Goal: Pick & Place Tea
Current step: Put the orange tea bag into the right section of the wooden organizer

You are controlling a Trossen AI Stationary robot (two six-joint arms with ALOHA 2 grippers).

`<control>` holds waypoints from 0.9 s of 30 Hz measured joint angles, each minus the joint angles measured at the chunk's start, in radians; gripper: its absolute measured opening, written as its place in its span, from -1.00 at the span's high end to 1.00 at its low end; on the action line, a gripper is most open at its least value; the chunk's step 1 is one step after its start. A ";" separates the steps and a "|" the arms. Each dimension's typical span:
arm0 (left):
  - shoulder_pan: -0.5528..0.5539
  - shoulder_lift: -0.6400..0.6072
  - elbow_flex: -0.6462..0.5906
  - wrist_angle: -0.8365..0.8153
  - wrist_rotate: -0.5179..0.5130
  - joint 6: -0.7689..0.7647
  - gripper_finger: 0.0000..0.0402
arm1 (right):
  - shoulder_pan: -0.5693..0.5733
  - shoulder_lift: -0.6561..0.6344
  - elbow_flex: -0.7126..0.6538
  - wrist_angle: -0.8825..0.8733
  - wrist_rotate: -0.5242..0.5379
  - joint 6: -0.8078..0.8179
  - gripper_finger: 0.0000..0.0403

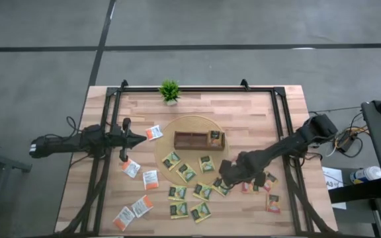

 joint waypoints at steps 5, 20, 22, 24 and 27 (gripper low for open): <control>0.000 0.000 0.000 0.000 0.000 0.000 1.00 | -0.028 0.011 0.001 -0.015 -0.014 0.000 0.53; 0.000 0.000 0.000 0.000 0.000 0.000 1.00 | -0.038 -0.198 -0.030 -0.070 0.090 -0.020 0.53; 0.000 0.000 0.000 0.000 0.000 0.000 1.00 | -0.039 -0.212 -0.030 -0.080 0.097 -0.023 0.53; 0.000 0.000 0.000 0.000 0.000 0.000 1.00 | -0.030 -0.221 -0.030 -0.084 0.116 -0.022 0.53; 0.000 0.000 0.000 0.000 0.000 0.000 1.00 | -0.025 -0.237 -0.030 -0.095 0.116 -0.024 0.53</control>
